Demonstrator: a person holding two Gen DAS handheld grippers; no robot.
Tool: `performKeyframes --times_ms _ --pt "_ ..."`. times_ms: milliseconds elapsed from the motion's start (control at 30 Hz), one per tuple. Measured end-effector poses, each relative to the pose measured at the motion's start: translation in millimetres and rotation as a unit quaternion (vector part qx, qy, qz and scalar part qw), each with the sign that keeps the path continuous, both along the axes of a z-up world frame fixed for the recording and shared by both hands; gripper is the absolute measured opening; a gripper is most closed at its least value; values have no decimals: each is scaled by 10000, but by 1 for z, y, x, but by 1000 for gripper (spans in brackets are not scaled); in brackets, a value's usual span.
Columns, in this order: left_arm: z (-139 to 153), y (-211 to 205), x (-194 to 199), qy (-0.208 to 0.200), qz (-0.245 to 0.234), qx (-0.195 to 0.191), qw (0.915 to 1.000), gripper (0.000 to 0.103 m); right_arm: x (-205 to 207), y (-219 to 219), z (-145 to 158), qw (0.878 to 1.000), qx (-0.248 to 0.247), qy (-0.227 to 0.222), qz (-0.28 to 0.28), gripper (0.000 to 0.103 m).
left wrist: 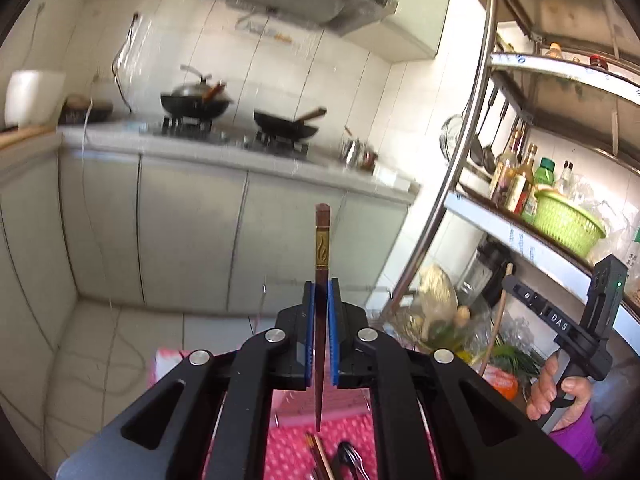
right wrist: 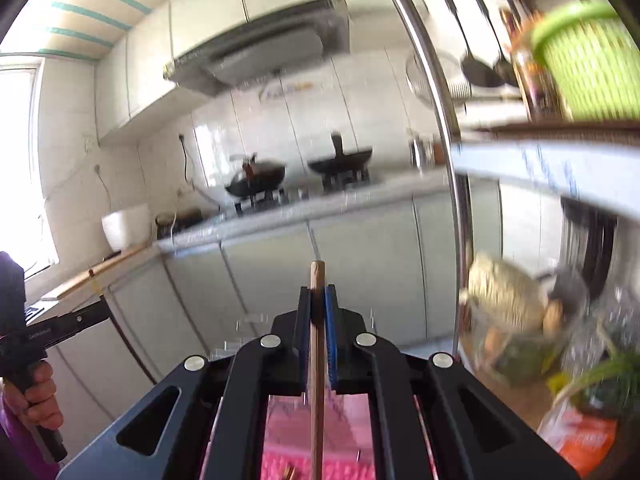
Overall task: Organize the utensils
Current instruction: 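Lift both chopsticks and carry them above the pink cup of the holder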
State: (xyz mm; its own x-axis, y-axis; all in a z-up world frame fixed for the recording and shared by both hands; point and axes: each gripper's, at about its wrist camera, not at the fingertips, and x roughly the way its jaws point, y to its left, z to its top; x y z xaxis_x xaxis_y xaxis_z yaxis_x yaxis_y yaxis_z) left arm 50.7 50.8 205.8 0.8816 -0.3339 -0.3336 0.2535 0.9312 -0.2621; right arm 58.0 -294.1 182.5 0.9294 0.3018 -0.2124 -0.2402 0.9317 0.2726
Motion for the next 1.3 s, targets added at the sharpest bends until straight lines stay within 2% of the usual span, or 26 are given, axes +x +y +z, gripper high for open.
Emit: performKeyframes --times_ms 133,333,500,600,967,1100,1300 --pt "22 1 12 -308 238 119 9992 5 20 -1 27 9980 -52 -586 -215 6" --pt "28 5 41 -435 444 154 9979 5 60 -4 29 9955 -81 -802 -500 6" --pt "10 6 69 -165 533 224 9982 5 88 1 12 9948 -229 -775 -620 6" --pt "-12 5 87 163 527 323 9980 5 99 2 -3 9944 -297 -730 -700 6" --pt "-88 13 126 1360 364 247 9897 5 135 -12 -79 9963 -168 443 -721 6" --pt "-101 13 131 1514 354 267 9875 5 143 -8 -98 9947 -246 815 -581 6" --pt "-102 10 132 1550 342 310 9868 5 141 1 -98 9929 -419 1034 -412 7"
